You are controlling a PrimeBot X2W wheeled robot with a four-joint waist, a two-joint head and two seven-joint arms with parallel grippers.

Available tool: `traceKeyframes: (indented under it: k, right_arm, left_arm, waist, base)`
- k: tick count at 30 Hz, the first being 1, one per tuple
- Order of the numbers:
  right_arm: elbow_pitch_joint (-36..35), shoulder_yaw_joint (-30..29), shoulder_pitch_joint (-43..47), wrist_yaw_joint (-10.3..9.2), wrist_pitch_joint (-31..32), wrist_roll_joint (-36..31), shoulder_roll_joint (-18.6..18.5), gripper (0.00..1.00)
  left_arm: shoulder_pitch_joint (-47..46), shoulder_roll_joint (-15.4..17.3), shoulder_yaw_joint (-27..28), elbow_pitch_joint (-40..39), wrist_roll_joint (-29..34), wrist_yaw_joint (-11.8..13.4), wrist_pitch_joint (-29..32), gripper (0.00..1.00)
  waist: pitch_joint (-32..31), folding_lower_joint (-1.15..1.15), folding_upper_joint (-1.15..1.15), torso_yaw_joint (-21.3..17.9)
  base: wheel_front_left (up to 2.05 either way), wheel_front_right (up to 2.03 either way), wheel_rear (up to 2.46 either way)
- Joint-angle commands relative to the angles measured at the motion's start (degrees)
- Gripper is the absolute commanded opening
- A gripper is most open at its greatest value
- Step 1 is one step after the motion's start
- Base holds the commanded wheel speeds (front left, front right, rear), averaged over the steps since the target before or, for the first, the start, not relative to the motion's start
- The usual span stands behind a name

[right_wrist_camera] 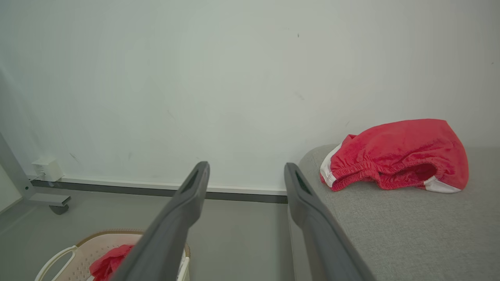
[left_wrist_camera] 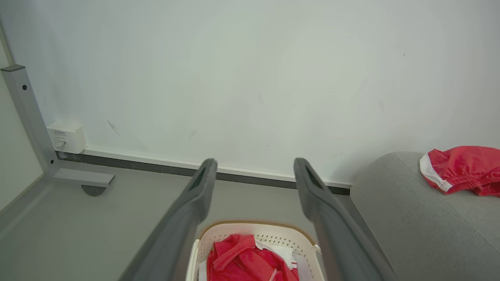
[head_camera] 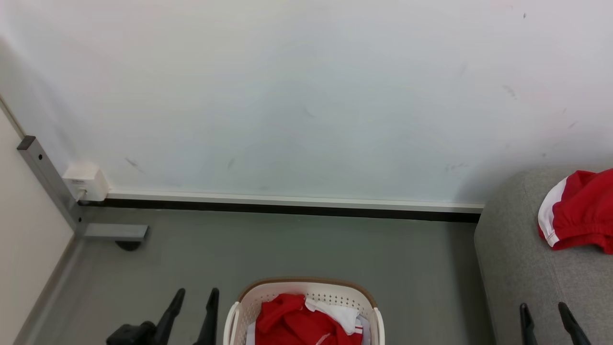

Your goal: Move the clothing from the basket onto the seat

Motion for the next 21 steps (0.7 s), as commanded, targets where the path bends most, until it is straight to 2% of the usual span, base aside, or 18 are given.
traceKeyframes:
  k: [1,8,21]
  right_arm:
    - [0.35,0.16,0.67,-0.14,0.00,0.55,0.37,1.00]
    - [1.80,2.08,1.07,-0.14,0.00,0.07,1.30,1.00]
    - [1.19,2.31,-0.53,-0.14,0.00,-0.12,1.77,1.00]
  left_arm:
    - [0.74,-0.14,0.88,0.07,1.06,-0.27,-0.03,1.00]
    - [1.52,-1.48,3.82,-0.07,1.65,-0.57,-0.03,1.00]
    - [0.65,-2.28,4.48,-0.45,2.14,-0.74,-0.03,1.00]
  waist:
    - [0.03,0.01,0.00,0.01]
    - [0.33,0.01,0.00,0.20]
    - [1.62,0.01,0.00,-0.18]
  base:
    - [0.00,0.00,0.00]
    - [0.00,0.00,0.00]
    - [0.00,0.00,0.00]
